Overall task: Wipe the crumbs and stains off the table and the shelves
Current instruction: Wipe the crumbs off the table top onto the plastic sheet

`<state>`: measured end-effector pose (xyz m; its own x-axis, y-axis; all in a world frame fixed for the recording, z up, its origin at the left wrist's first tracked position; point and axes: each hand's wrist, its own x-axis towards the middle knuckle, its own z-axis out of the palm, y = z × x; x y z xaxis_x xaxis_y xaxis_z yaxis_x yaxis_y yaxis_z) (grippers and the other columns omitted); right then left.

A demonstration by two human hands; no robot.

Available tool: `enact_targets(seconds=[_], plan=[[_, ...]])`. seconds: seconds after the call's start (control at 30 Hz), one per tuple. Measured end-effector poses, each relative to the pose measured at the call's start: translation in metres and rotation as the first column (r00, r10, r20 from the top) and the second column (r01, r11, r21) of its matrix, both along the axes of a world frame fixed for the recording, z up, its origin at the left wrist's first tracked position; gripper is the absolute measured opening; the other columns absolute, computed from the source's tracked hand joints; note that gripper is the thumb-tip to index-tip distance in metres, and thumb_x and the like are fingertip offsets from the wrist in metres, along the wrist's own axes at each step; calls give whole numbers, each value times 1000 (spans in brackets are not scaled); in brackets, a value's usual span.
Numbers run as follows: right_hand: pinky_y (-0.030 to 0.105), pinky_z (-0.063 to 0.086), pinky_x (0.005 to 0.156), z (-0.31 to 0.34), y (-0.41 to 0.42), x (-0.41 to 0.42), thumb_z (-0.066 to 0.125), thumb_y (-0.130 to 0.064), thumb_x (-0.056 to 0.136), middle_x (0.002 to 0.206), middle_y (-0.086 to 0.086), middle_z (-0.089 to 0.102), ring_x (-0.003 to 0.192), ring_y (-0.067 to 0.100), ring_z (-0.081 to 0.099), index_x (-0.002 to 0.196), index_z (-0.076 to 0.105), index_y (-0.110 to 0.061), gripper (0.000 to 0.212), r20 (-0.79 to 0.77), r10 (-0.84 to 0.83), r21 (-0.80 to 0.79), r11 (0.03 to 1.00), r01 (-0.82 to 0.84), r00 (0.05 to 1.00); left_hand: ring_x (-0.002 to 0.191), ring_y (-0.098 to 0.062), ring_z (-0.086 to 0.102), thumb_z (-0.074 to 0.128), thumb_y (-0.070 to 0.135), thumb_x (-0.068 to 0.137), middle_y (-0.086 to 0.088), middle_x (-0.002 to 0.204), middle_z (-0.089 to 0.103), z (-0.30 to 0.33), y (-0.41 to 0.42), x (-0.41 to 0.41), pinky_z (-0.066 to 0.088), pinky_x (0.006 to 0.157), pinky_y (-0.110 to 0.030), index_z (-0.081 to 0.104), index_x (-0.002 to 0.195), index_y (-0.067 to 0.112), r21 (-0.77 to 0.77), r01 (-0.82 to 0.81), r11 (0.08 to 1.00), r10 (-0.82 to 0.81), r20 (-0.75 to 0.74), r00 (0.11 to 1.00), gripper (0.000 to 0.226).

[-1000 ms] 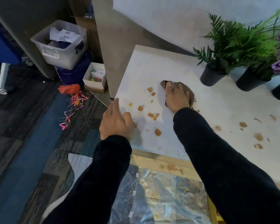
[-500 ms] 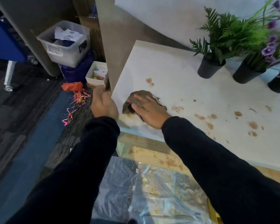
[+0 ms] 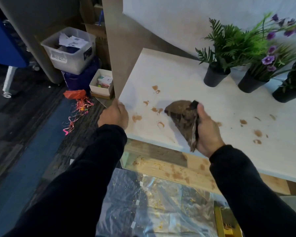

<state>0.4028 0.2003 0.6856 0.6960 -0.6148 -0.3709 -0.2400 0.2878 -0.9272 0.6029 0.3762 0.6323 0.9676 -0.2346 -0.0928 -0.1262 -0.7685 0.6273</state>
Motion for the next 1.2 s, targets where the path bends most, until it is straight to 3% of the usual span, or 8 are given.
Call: enact_targets(seconds=[0.17,0.27,0.33,0.47,0.7,0.93,1.07,1.2], plan=[[44,57,68,6,-26,73,24,-74,96,80,9,69,70,26,66,103,70,-21,71,-93,-164,-329,936,126,982,94,-41,61,30,35,101,-19,103,67,-1,1,-7,39,75,-41,59,120,25,8,-51,999,50,110,993,36],[56,36,110,-26,-26,110,3,-73,91,123,10,65,120,29,57,118,63,-21,84,-464,-34,-617,729,-295,885,99,-42,59,34,29,100,-20,108,67,-3,1,-7,37,76,-42,61,128,24,-4,-72,997,72,106,992,39],[54,0,123,-45,-16,131,2,-59,99,164,1,29,154,26,14,150,43,-32,71,-617,15,-669,517,-535,787,98,-41,59,35,28,100,-20,107,68,-5,1,-6,35,74,-42,62,125,23,-16,-72,997,73,131,989,37],[48,-6,125,-42,-1,156,12,-49,107,170,-7,8,157,19,-3,161,17,-25,60,-655,109,-676,358,-644,748,91,-39,60,37,25,99,-20,99,68,-8,0,-4,34,71,-40,63,120,22,-13,-66,998,68,189,980,34],[39,-2,126,-51,24,94,17,-48,108,165,-17,26,155,4,6,152,43,-34,53,-577,422,-722,137,-678,699,93,-42,61,36,26,99,-25,99,68,-9,-2,-2,45,78,-44,68,120,22,-14,-94,996,95,186,978,38],[25,21,119,-27,48,-30,27,-46,110,144,-20,56,142,-3,36,140,58,-35,45,-400,494,-615,480,-625,772,93,-46,62,22,36,96,-29,101,68,-20,-1,3,48,87,-50,67,114,11,47,-78,996,66,214,975,54],[28,45,68,0,34,-92,42,-52,103,53,-9,59,56,4,58,67,62,-20,52,-139,136,-357,917,-178,981,112,-43,56,48,53,93,-19,120,65,-24,-3,4,42,97,-60,60,118,10,210,28,977,-96,322,942,50],[49,51,102,17,-30,-104,54,-88,75,114,10,74,109,28,70,126,67,-15,90,-17,-276,-126,954,272,961,131,-35,42,41,37,97,-9,142,54,-20,-14,-20,27,106,-54,61,132,18,79,159,984,-177,506,844,45]])
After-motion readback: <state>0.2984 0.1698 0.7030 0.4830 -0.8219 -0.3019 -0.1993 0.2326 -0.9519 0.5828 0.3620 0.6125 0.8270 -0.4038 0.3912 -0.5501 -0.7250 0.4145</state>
